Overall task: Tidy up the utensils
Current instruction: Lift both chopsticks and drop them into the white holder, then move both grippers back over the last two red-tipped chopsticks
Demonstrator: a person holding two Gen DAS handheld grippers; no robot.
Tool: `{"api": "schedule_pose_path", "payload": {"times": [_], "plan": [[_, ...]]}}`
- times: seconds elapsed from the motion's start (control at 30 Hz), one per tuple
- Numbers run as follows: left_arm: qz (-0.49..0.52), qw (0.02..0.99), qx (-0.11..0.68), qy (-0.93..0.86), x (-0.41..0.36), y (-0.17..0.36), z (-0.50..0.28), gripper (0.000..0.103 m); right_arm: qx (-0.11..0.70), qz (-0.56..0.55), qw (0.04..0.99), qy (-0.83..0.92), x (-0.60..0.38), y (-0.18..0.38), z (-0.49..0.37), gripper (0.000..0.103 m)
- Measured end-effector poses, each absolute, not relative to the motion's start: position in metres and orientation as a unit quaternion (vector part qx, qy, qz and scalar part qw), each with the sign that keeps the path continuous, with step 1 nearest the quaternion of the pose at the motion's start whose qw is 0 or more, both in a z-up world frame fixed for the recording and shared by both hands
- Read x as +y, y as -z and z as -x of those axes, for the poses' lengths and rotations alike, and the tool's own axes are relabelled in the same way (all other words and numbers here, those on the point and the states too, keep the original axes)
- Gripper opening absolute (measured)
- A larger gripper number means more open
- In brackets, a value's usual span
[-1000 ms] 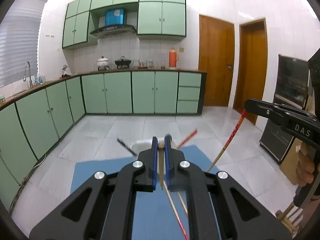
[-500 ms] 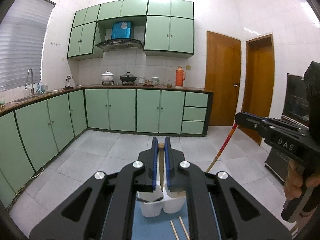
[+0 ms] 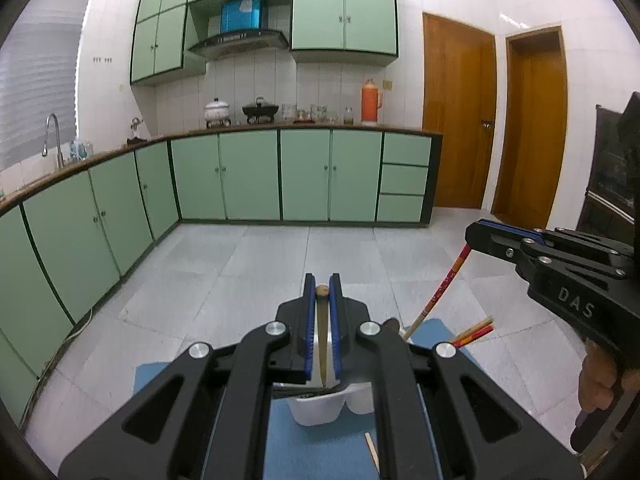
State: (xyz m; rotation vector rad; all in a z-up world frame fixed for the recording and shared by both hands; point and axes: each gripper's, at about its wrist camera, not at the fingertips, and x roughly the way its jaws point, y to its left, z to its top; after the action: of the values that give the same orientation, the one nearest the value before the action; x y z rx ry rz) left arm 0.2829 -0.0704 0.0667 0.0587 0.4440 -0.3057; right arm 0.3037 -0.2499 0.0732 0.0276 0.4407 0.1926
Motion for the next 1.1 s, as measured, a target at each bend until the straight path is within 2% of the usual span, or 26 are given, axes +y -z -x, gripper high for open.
{"api": "schedule_pose_path", "payload": {"times": [0.2,0.3,0.37,0.43,0.5,0.53,0.6,0.67,0.73,0.83,0.93,1.1], "plan": [[-0.040,0.958,0.243,0.150,-0.070,-0.049,-0.289,0.008,0.236,0.009,0.967,-0.095,-0.243,-0.057,-0.304,0.006],[-0.039,0.956,0.250,0.151,-0.069,-0.044,-0.289,0.008,0.241,0.014,0.966,-0.094,-0.240,-0.052,-0.303,0.011],[-0.039,0.955,0.253,0.151,-0.069,-0.043,-0.287,0.013,0.243,0.016,0.965,-0.092,-0.239,-0.048,-0.300,0.018],[-0.037,0.956,0.250,0.152,-0.066,-0.045,-0.283,0.029,0.242,0.017,0.966,-0.089,-0.239,-0.047,-0.295,0.025],[-0.032,0.957,0.242,0.156,-0.062,-0.050,-0.275,0.038,0.235,0.021,0.968,-0.085,-0.241,-0.050,-0.288,0.033],[-0.029,0.958,0.237,0.157,-0.060,-0.052,-0.272,0.041,0.229,0.022,0.970,-0.081,-0.241,-0.052,-0.283,0.039],[-0.026,0.960,0.227,0.160,-0.057,-0.059,-0.263,0.044,0.217,0.023,0.973,-0.075,-0.244,-0.057,-0.273,0.044],[-0.024,0.965,0.209,0.160,-0.051,-0.067,-0.247,0.051,0.203,0.029,0.976,-0.070,-0.246,-0.063,-0.256,0.060],[-0.024,0.967,0.195,0.159,-0.049,-0.070,-0.232,0.065,0.184,0.033,0.980,-0.062,-0.248,-0.068,-0.236,0.072],[-0.020,0.969,0.182,0.163,-0.046,-0.071,-0.205,0.075,0.167,0.032,0.984,-0.054,-0.250,-0.070,-0.210,0.085],[-0.011,0.970,0.180,0.165,-0.042,-0.065,-0.181,0.084,0.164,0.024,0.985,-0.051,-0.251,-0.063,-0.182,0.090],[-0.015,0.968,0.196,0.157,-0.036,-0.044,-0.149,0.088,0.177,0.010,0.983,-0.047,-0.252,-0.045,-0.148,0.093]]}}
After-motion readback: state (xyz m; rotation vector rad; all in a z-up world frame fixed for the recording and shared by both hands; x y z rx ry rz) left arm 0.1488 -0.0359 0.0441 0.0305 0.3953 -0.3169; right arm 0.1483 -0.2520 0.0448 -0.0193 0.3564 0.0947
